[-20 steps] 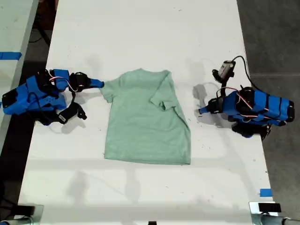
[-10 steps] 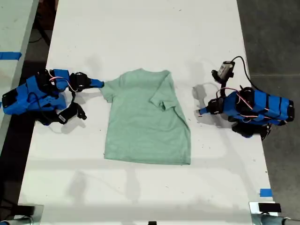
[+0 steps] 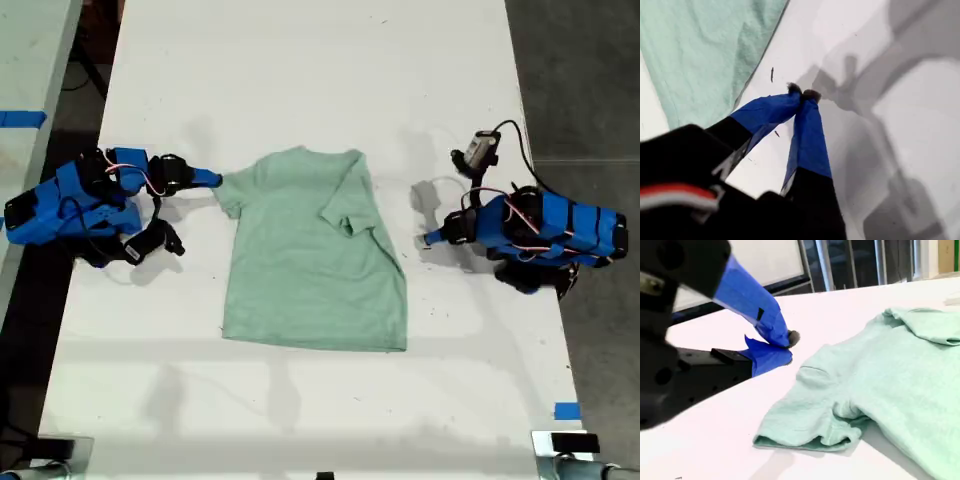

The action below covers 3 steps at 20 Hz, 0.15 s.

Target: Fold t shirt

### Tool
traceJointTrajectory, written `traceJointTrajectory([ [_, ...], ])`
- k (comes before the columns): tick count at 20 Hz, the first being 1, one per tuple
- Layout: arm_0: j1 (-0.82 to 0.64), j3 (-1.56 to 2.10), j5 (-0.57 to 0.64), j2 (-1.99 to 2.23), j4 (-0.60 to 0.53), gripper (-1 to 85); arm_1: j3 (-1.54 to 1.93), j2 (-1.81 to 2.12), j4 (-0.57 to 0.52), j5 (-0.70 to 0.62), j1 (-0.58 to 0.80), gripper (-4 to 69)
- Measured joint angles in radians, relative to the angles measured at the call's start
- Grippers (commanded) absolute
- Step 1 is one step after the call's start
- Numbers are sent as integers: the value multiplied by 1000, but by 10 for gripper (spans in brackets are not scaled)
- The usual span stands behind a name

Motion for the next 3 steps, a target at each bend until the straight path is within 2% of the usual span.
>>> traceJointTrajectory([
  [3, 0, 0, 0, 0, 0, -3, 0, 0, 0, 0, 0, 9],
])
